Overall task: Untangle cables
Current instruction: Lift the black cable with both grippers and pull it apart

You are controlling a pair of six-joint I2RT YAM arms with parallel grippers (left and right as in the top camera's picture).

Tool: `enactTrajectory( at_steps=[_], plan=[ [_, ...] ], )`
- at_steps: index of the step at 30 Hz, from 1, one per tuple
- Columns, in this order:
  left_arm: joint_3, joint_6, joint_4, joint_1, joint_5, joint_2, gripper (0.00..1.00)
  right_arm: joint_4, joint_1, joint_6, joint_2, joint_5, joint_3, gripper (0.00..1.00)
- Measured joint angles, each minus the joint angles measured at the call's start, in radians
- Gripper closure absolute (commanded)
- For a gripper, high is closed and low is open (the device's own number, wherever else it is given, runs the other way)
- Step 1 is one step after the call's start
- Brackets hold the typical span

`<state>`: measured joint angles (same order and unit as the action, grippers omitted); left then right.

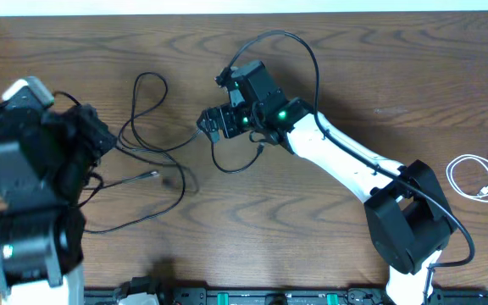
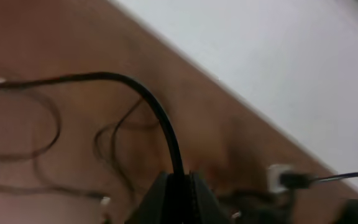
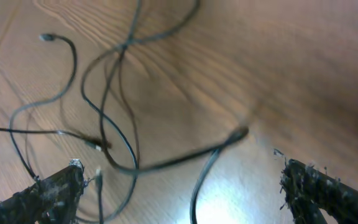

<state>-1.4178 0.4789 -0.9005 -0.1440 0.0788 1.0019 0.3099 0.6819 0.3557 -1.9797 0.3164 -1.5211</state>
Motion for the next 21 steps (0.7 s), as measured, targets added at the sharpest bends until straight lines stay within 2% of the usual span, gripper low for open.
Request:
enactTrajectory(
  at_steps=[5, 8, 11, 15, 21],
  plan=[
    [0.0, 0.013, -0.127, 0.0, -0.011, 0.161, 0.93, -0.077, 0.004, -0.105, 0.0, 0.005, -0.021, 0.01],
    [-0.001, 0.014, -0.148, 0.0, -0.01, 0.233, 0.92, -0.112, 0.023, -0.132, -0.016, 0.004, -0.021, 0.01],
    [0.0, 0.002, -0.066, 0.0, -0.003, 0.327, 0.93, -0.119, 0.042, -0.15, -0.024, 0.005, -0.021, 0.01],
    [0.002, -0.017, 0.06, 0.0, 0.021, 0.344, 0.93, -0.157, 0.046, -0.174, -0.024, 0.005, -0.021, 0.01],
    [0.004, -0.015, 0.073, 0.0, 0.024, 0.351, 0.93, -0.21, 0.048, -0.182, -0.025, 0.006, -0.021, 0.01]
  ],
)
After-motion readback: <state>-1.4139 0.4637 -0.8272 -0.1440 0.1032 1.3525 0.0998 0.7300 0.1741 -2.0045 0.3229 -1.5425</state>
